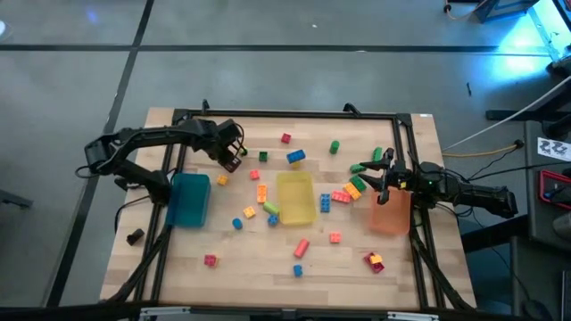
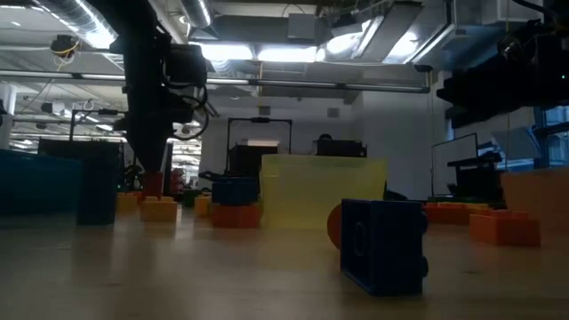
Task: Sort blocks by size
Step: Put the red cylindrical block into the blue bin
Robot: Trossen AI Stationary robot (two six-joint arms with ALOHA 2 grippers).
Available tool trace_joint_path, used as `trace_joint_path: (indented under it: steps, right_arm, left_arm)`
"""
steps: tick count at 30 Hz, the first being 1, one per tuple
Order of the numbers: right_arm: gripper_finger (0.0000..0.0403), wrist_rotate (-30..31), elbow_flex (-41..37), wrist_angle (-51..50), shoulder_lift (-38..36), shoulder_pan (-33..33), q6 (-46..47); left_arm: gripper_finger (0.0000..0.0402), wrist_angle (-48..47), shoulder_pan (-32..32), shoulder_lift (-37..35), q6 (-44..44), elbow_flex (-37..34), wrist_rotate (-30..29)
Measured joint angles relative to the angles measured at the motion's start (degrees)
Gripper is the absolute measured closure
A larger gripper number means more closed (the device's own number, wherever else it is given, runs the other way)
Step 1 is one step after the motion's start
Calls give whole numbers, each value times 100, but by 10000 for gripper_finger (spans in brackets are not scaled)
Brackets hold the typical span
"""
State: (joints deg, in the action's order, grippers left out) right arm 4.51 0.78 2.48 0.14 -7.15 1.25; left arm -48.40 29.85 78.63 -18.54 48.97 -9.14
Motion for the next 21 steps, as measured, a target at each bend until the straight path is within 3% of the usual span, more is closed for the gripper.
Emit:
trace_joint_path:
  steps: [9, 15, 21]
  right_arm:
    - [221, 0, 0, 0, 0, -1, 0]
    - [221, 0, 1, -2, 0, -1, 1]
    - [221, -2, 0, -4, 0, -1, 1]
  left_arm:
    - [285, -26, 69, 0, 170, 254, 12]
    - [229, -83, 270, -2, -68, 291, 472]
    - [186, -179, 289, 6, -66, 291, 554]
